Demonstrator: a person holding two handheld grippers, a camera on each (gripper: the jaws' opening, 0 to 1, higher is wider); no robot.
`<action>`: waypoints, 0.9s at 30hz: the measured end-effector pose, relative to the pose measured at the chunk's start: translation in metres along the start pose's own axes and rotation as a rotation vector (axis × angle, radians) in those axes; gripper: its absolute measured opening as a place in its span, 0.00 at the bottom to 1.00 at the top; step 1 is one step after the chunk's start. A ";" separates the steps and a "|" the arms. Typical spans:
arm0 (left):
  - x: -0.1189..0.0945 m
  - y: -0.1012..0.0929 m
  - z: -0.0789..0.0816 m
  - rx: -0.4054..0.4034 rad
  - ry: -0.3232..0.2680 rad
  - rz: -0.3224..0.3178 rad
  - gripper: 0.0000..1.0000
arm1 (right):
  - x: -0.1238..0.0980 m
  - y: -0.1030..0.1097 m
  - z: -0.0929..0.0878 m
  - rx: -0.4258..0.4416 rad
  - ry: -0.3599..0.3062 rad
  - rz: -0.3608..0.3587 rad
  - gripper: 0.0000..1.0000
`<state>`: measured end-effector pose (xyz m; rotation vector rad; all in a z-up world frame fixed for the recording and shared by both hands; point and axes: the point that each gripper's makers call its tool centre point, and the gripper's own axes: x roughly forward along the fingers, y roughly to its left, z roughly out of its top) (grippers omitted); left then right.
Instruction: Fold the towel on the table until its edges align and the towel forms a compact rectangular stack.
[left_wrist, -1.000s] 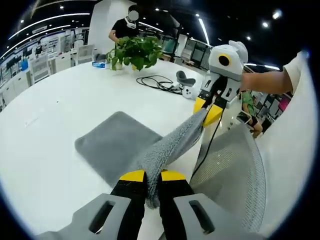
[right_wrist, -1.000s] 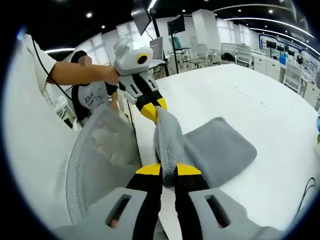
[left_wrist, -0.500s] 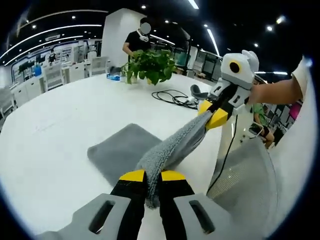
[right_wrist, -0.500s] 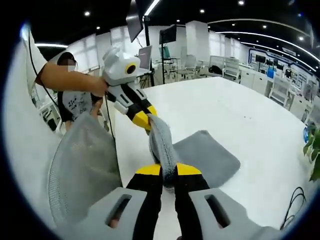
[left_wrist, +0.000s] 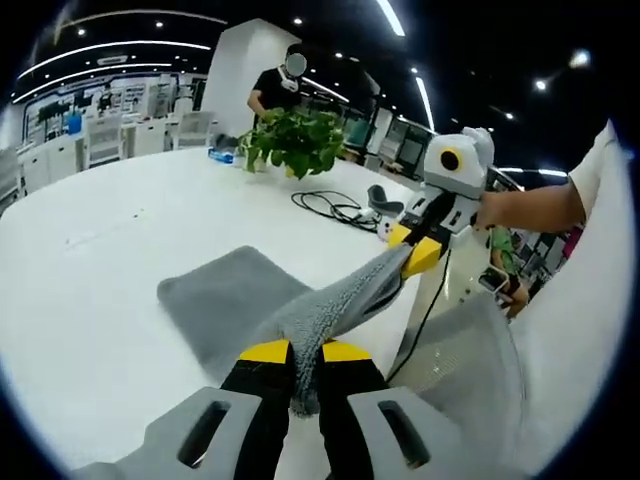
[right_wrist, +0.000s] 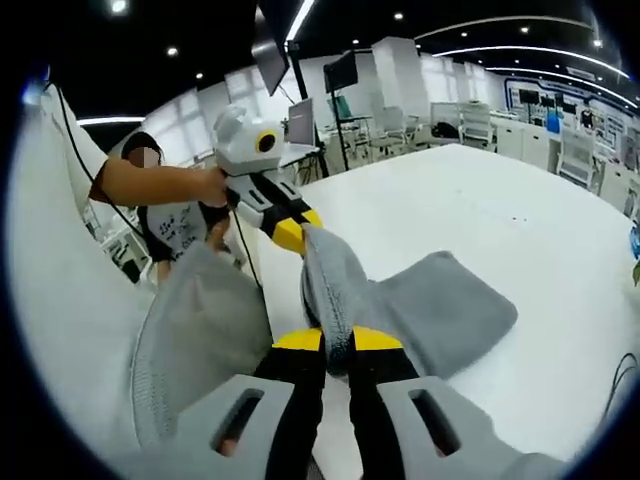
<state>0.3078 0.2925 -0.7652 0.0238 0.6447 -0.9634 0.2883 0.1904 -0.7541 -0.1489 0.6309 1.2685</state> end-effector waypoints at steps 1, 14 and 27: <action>-0.002 -0.001 0.000 0.002 -0.006 -0.003 0.09 | 0.000 0.004 0.000 -0.003 -0.004 0.010 0.05; -0.022 -0.032 -0.002 0.015 -0.022 -0.061 0.09 | -0.009 0.041 -0.001 0.026 -0.012 0.118 0.05; -0.004 -0.011 0.010 -0.011 -0.040 -0.036 0.09 | -0.012 0.011 0.013 0.028 -0.066 0.003 0.06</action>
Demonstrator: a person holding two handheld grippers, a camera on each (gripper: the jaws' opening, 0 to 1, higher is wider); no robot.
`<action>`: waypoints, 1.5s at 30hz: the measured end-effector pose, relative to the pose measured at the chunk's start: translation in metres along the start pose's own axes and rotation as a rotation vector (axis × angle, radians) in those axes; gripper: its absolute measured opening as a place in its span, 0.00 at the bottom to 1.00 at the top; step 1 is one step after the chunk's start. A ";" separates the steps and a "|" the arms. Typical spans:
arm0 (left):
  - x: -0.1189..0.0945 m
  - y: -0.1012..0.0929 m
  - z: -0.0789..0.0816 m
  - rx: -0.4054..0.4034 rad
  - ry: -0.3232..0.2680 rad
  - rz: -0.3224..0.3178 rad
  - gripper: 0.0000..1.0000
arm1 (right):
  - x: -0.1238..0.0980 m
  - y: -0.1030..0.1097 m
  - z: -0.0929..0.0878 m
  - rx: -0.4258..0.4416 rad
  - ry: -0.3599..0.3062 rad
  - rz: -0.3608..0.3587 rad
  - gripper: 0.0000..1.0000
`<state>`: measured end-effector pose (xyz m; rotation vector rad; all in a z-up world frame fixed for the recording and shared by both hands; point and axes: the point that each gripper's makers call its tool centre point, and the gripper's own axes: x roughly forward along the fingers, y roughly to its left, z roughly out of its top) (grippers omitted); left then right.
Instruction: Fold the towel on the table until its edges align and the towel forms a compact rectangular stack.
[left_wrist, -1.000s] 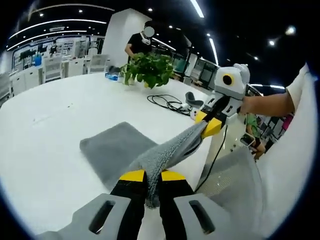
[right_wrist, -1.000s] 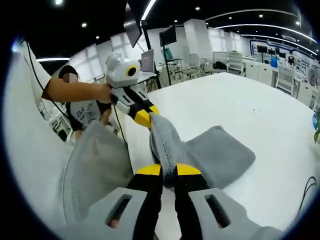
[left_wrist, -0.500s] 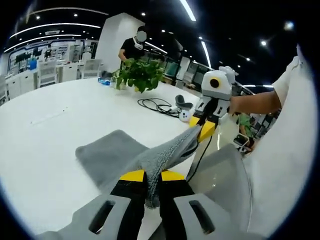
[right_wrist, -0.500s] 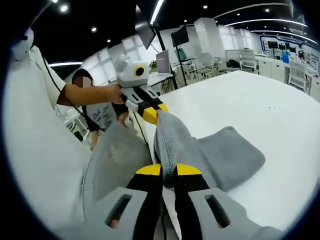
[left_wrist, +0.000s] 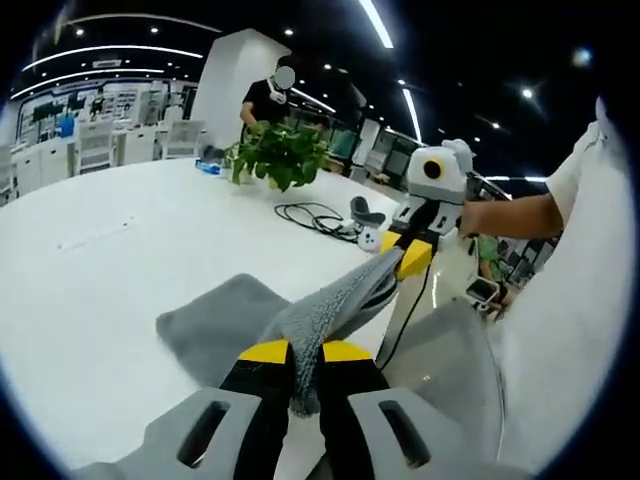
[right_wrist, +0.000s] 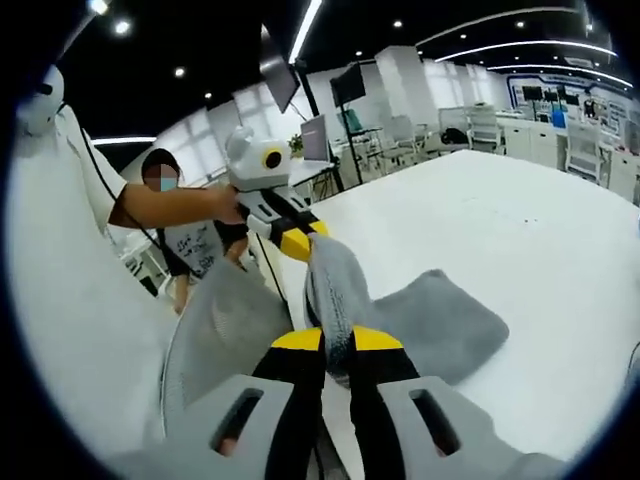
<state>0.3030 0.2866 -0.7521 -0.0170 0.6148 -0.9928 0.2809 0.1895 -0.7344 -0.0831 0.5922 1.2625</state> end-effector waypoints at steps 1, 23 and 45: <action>0.001 0.002 0.001 -0.001 -0.002 0.006 0.09 | 0.001 -0.002 0.000 -0.001 0.004 -0.006 0.06; 0.023 0.043 0.001 -0.021 0.019 0.093 0.10 | 0.018 -0.052 0.008 -0.096 0.013 -0.168 0.07; 0.048 0.075 0.004 -0.002 0.047 0.150 0.11 | 0.031 -0.103 0.003 -0.167 0.046 -0.331 0.07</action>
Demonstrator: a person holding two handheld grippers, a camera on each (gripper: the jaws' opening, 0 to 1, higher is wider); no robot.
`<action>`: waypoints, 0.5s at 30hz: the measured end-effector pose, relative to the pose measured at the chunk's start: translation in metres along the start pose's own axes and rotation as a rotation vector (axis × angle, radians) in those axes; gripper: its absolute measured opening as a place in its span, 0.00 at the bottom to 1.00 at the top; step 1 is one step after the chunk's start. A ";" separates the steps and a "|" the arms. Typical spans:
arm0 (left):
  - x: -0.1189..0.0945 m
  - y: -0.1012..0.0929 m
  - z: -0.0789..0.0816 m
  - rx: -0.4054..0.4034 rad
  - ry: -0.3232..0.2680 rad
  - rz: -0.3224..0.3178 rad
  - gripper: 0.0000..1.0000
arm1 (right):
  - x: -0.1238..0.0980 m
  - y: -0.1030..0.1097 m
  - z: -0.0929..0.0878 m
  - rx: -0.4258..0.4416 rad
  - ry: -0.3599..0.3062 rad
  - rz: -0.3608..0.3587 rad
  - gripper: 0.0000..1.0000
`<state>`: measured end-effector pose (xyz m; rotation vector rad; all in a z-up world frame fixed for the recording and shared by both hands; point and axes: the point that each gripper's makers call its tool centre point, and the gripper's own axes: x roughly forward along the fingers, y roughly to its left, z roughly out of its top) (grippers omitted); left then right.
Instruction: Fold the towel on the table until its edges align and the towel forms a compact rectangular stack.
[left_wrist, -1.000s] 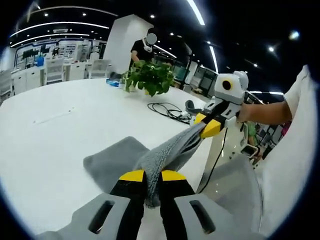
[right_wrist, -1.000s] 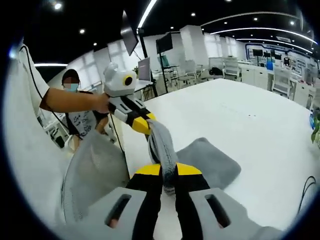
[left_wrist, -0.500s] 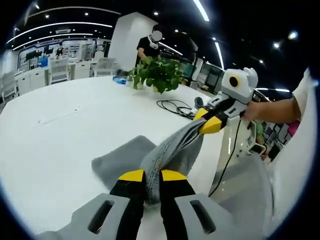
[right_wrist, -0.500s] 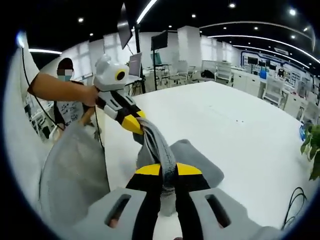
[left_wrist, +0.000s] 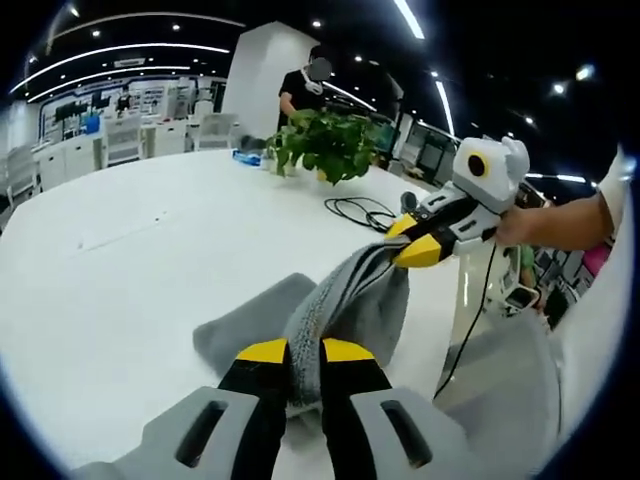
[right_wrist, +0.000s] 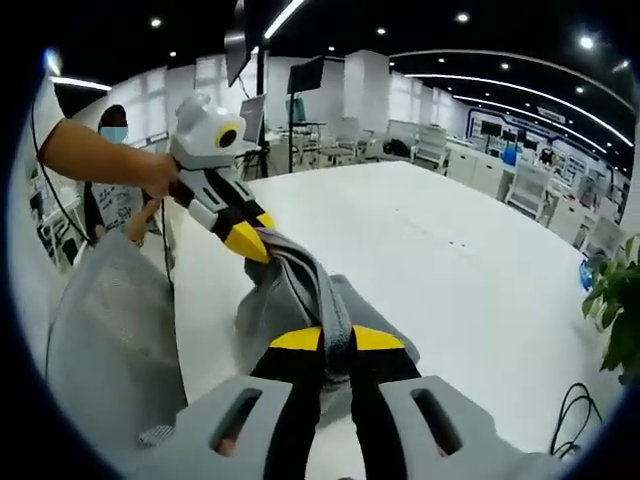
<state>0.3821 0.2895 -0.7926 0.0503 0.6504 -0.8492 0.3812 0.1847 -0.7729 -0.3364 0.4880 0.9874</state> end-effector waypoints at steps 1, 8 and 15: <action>0.002 0.002 0.000 0.003 0.003 0.005 0.11 | 0.002 -0.002 -0.001 0.004 0.001 -0.008 0.07; 0.012 0.010 -0.001 0.022 0.026 0.021 0.12 | 0.013 -0.014 -0.010 -0.011 0.015 -0.055 0.07; 0.024 0.021 -0.006 0.027 0.056 0.041 0.12 | 0.031 -0.027 -0.021 -0.051 0.050 -0.074 0.08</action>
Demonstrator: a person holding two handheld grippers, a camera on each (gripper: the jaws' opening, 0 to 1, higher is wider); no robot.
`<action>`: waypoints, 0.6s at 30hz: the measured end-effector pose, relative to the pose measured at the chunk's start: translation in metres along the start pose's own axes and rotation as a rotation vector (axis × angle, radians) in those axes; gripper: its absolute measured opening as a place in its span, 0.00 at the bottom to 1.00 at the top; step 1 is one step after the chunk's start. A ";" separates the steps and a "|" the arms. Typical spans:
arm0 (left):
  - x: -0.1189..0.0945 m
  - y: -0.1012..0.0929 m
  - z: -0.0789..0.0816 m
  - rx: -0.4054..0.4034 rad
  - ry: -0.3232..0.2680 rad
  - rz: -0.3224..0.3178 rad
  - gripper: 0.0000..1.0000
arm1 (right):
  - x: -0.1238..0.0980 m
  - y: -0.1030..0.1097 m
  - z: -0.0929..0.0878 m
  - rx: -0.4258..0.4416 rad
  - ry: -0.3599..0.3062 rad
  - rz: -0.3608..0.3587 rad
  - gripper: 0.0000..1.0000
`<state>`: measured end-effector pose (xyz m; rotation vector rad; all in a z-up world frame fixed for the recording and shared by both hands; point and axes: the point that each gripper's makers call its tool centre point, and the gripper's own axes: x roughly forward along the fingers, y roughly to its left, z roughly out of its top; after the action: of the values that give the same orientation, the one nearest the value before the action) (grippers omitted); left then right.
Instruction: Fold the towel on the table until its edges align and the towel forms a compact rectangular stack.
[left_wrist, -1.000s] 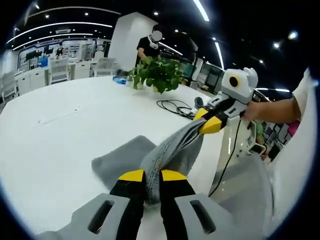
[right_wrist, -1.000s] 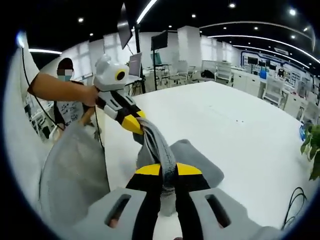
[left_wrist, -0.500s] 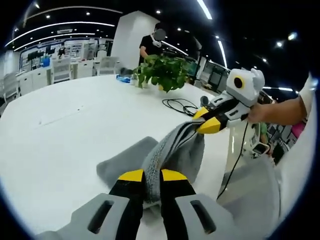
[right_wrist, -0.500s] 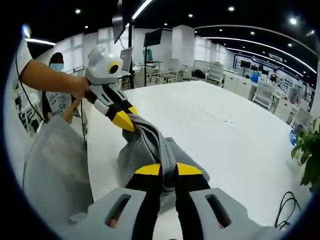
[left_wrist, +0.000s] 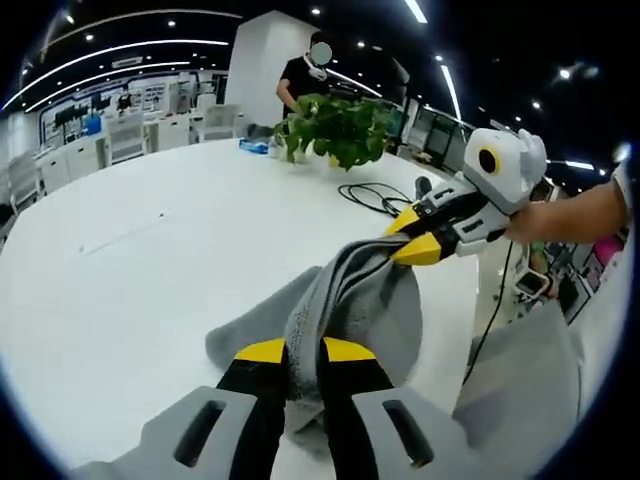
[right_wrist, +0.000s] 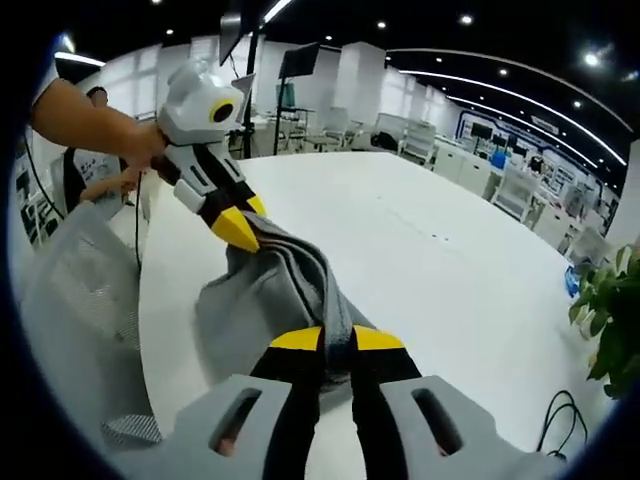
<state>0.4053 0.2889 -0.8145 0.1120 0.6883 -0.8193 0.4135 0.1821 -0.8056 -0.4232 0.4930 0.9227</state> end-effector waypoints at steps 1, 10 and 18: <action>0.002 0.002 -0.002 0.000 0.007 0.003 0.12 | 0.001 -0.001 0.000 -0.003 0.001 0.001 0.08; 0.017 0.015 -0.011 0.007 0.057 0.020 0.12 | 0.018 -0.009 -0.014 0.007 0.045 -0.011 0.08; 0.028 0.022 -0.014 0.024 0.085 0.040 0.13 | 0.027 -0.017 -0.026 0.011 0.067 -0.027 0.10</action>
<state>0.4273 0.2912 -0.8465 0.1827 0.7537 -0.7886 0.4358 0.1767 -0.8398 -0.4509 0.5523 0.8810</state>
